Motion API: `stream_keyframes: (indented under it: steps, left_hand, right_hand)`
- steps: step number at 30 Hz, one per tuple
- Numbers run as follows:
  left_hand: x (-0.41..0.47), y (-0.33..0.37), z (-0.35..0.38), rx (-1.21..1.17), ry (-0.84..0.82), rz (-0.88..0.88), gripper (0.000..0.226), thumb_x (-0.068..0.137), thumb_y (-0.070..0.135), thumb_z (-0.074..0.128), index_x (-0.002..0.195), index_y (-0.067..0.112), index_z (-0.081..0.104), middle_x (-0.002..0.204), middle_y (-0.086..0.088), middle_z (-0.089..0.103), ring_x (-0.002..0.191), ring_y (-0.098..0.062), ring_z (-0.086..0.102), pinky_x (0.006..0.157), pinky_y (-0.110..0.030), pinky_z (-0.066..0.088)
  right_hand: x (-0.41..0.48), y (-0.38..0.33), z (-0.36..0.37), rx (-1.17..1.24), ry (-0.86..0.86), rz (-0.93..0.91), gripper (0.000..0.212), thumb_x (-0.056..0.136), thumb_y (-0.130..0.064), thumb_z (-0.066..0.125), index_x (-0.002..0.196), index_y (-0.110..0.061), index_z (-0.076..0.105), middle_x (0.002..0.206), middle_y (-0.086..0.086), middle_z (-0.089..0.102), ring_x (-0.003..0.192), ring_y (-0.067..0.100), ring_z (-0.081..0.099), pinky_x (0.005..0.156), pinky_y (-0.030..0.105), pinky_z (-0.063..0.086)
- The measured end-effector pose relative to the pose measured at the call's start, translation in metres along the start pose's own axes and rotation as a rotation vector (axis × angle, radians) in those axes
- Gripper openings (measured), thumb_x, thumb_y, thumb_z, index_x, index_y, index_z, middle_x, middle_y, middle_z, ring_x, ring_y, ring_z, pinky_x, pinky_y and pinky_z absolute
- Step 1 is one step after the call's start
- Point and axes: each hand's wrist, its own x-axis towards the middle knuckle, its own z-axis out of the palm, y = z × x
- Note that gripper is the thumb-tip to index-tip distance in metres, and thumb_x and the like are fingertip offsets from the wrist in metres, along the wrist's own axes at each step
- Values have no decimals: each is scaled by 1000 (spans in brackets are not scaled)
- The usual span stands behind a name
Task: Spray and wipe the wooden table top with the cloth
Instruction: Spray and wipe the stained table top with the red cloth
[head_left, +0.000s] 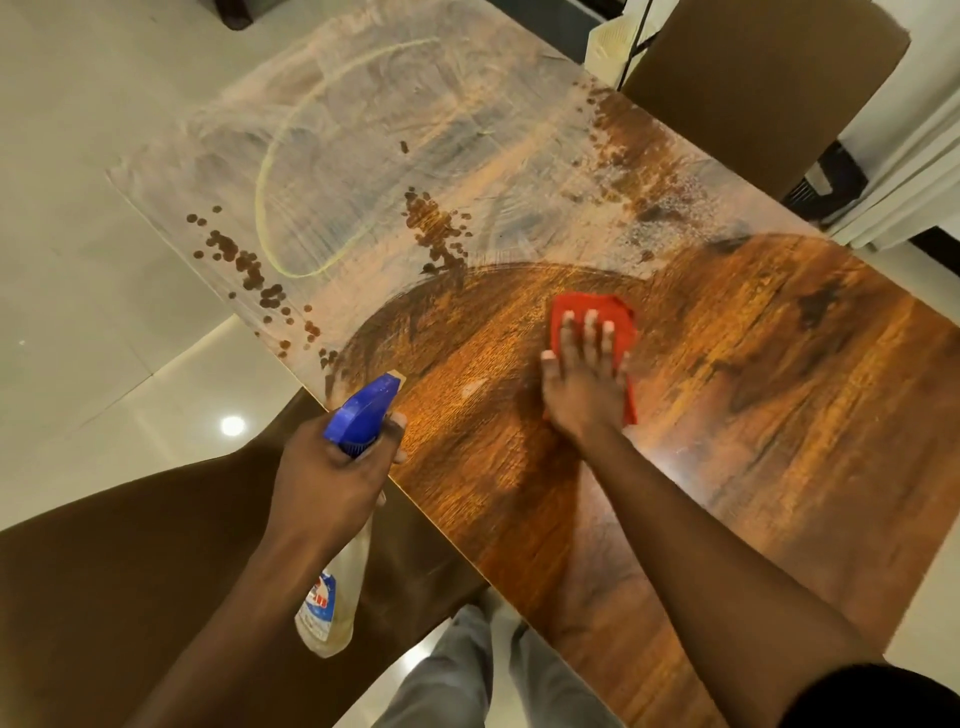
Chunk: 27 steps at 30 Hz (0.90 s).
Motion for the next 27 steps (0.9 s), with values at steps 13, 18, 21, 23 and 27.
stream_keyframes:
  steps: [13,18,21,23,27]
  left_hand:
    - [-23,48,44,41,-69,-20,35,95,42,68,106,9,72,72,-10,76,60,-24,73,60,-29,54]
    - [-37,90,82,-8,-97,116,21,100,30,67,92,49,59,76,0,80,54,-25,68,61,-34,59]
    - [-39,106,100,-24,-90,139,17,97,37,68,90,51,65,82,-2,82,56,-32,69,67,-50,64]
    - [-36,112,112,0,-104,164,14,97,41,67,87,47,74,79,-9,81,56,-34,70,68,-54,65]
    - [-24,136,140,66,-185,181,23,100,35,64,94,18,78,54,12,74,43,-6,65,43,-9,49]
  right_hand:
    - [-153,6,58,-145,-219,-832,64,116,-47,22,174,-31,0,183,0,-2,167,21,-14,134,54,-3]
    - [-205,129,45,-79,-91,-569,61,116,-53,21,174,-38,9,182,-10,5,168,16,-2,131,50,3]
    - [-213,206,31,-91,-15,-303,64,114,-56,26,173,-39,12,181,-8,12,168,16,8,128,50,12]
    - [-211,251,19,-82,-4,-149,66,113,-58,22,173,-43,0,181,-9,3,168,15,0,132,47,4]
    - [-185,324,-9,-34,41,67,67,113,-61,10,173,-37,-7,181,-7,-12,167,18,-13,134,52,-6]
